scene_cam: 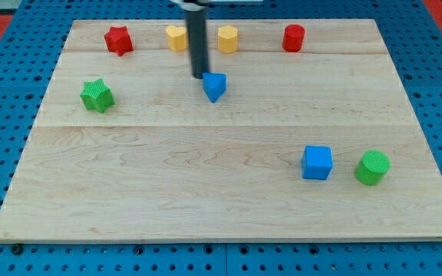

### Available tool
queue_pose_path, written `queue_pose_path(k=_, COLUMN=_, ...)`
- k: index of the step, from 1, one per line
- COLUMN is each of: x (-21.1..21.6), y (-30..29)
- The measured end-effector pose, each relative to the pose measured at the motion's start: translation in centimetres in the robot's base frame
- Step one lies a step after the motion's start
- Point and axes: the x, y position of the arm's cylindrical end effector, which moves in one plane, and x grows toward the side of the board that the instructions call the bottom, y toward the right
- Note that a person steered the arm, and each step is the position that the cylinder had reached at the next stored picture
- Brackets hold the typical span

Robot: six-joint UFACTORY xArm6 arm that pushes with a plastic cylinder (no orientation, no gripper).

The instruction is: Slide blue triangle to blue cube

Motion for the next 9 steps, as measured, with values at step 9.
queue_pose_path(k=9, x=9.5, y=5.7)
